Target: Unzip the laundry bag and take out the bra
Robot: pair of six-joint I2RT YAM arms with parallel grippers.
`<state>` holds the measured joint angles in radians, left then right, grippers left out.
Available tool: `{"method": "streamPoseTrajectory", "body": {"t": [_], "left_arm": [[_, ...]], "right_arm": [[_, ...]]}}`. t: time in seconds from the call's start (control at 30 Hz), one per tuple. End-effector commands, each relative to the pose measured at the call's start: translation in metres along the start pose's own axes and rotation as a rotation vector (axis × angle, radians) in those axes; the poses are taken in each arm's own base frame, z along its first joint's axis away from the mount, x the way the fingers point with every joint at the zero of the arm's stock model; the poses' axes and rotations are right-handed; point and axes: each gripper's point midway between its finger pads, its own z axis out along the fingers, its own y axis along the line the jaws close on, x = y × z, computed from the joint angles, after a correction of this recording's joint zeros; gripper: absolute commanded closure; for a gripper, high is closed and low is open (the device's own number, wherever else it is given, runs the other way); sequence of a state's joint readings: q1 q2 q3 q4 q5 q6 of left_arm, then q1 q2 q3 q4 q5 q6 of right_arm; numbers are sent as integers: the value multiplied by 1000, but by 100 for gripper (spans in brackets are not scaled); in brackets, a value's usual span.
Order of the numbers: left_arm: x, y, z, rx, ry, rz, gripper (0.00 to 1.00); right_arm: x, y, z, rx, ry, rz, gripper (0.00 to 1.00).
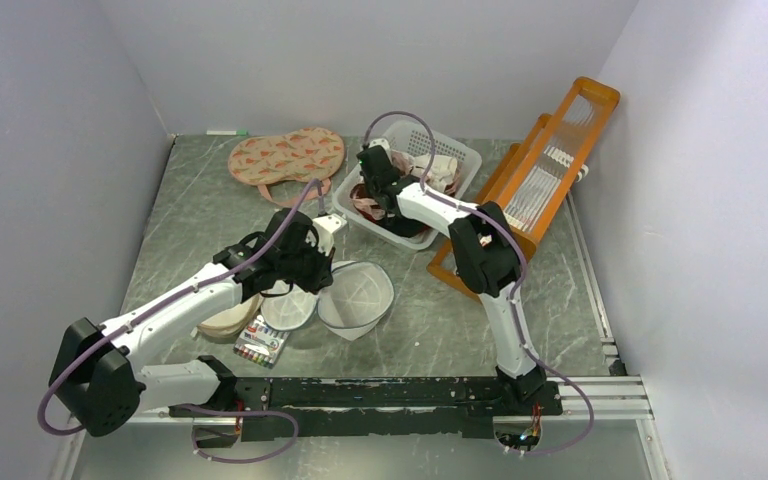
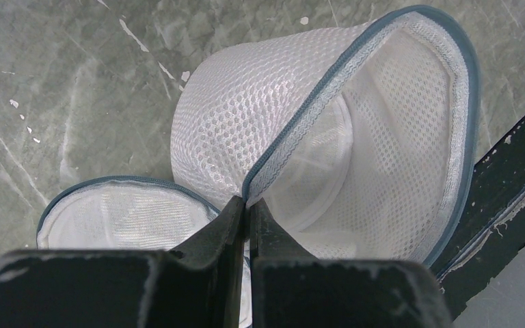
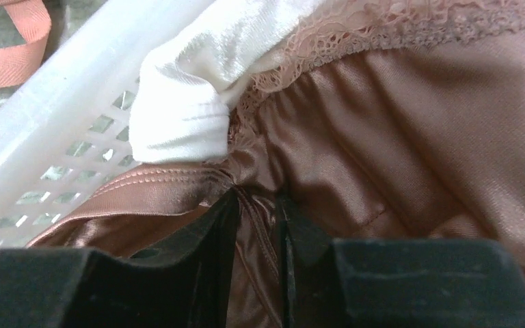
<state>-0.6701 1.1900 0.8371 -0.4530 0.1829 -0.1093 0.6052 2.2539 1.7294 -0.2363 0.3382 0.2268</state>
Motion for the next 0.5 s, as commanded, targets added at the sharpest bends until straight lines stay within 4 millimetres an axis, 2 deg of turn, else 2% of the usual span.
{"method": "streamPoseTrajectory", "body": {"t": [0.0, 0.03, 0.2, 0.3, 0.47], "left_arm": [[-14, -5, -1, 19, -27, 11, 85], [-13, -5, -1, 20, -24, 10, 85], [-12, -4, 1, 17, -17, 10, 85], [-12, -3, 0, 10, -19, 11, 85], [-13, -3, -1, 8, -24, 11, 85]], "right_arm": [[-7, -20, -23, 36, 17, -27, 72], [-20, -15, -36, 7, -22, -32, 70], [-65, -8, -105, -49, -153, -51, 42], [-67, -1, -148, -77, -193, -48, 35], [-29, 21, -204, -111, -231, -118, 20]]}}
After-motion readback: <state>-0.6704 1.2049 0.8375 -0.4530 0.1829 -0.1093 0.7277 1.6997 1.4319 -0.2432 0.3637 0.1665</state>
